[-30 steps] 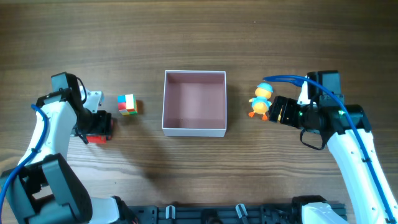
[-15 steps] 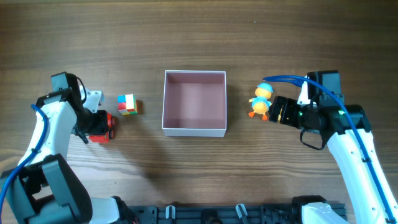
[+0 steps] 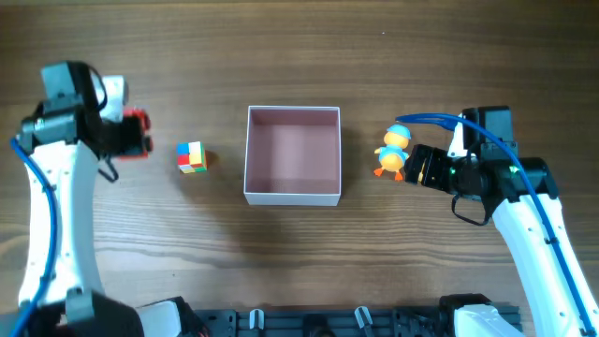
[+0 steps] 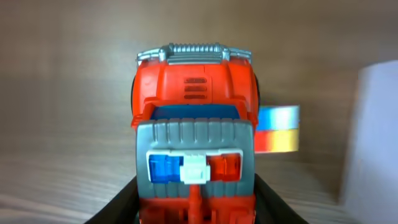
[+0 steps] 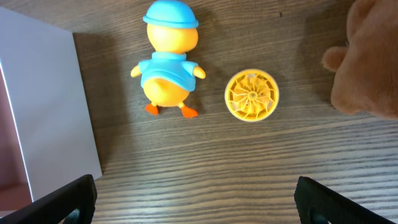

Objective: Pack container
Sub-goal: 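Lift the truck with the left gripper and lower it into the box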

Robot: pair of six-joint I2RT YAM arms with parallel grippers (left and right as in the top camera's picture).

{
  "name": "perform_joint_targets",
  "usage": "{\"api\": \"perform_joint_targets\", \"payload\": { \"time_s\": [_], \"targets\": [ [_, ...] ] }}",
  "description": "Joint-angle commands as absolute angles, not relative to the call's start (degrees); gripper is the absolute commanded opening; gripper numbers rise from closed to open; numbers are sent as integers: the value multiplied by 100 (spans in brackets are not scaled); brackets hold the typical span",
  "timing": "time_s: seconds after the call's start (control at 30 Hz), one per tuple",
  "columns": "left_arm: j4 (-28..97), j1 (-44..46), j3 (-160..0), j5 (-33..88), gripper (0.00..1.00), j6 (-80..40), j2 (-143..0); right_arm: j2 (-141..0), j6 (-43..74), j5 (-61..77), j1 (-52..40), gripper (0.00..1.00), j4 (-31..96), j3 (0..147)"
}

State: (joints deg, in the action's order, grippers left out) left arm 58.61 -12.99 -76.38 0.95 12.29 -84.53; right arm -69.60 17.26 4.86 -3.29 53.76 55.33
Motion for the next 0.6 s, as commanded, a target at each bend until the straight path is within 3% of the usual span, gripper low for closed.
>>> {"api": "perform_joint_targets", "payload": {
  "time_s": [0.0, 0.2, 0.3, 0.57],
  "targets": [
    [6101, -191, -8648, 235, 4, 390, -8101, -6991, 1658, 386, -353, 100, 5358, 5612],
    [5867, 2147, -8820, 233, 4, -1111, -8423, -6991, 1667, 386, -353, 100, 5360, 5612],
    [5787, 2842, -8820, 185, 4, -1291, -8956, -6991, 1669, 386, -353, 100, 5367, 5612],
    [5839, 2851, -8818, 95, 4, -1291, -10617, -6991, 1651, 384, -353, 100, 5472, 5612]
  ]
}}
